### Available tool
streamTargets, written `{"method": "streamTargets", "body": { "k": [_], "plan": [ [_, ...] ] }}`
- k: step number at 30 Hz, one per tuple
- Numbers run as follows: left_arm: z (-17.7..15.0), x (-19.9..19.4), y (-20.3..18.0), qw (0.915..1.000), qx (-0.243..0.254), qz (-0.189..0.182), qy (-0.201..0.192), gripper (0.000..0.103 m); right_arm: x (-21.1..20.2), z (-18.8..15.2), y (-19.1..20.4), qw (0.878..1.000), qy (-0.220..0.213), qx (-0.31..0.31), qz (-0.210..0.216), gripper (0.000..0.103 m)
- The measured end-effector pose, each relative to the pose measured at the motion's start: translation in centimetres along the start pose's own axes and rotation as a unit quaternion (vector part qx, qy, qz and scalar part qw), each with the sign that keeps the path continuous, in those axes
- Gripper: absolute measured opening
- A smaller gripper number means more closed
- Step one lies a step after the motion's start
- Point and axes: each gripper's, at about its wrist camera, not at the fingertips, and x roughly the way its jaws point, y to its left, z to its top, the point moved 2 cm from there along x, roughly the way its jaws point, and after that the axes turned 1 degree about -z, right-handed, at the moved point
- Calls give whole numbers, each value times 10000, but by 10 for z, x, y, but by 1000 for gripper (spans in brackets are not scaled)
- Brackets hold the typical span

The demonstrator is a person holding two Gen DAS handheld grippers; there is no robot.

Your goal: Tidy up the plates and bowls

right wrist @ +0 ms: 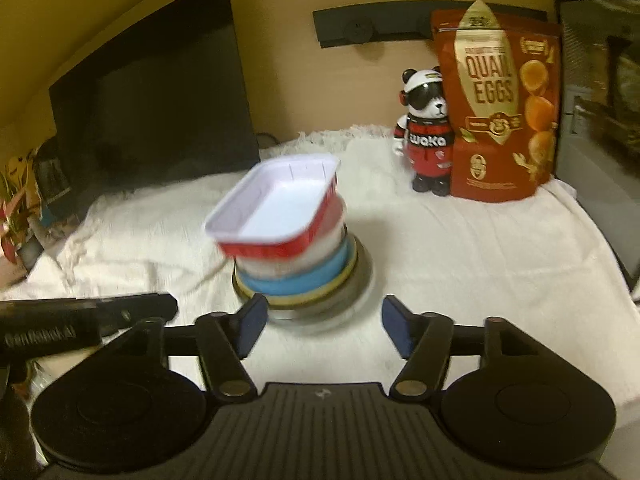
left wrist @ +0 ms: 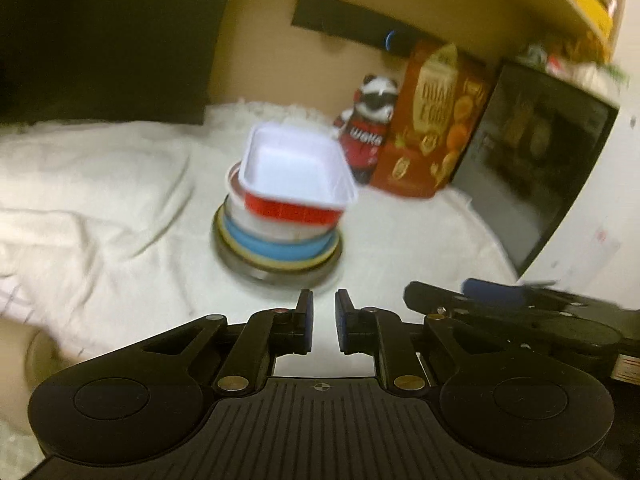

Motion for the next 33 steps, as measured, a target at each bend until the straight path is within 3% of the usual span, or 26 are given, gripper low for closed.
{"method": "streamTargets", "body": {
  "k": [4, 8, 13, 33],
  "plan": [
    [-15, -12, -14, 9985, 112, 526, -46, 15, -20, -18, 1, 9997, 260, 14, 6, 67],
    [-22, -13, -21, 9993, -19, 340, 136, 16, -24, -21, -2, 9995, 323, 14, 24, 67],
    [-28, -14, -25, 9983, 3, 508, 278, 16, -27, -24, -5, 9993, 383, -3, 47, 67],
    [-31, -25, -28, 9983, 74, 527, 222, 16, -36, -29, -3, 9992, 385, -17, 131, 67]
  ]
}}
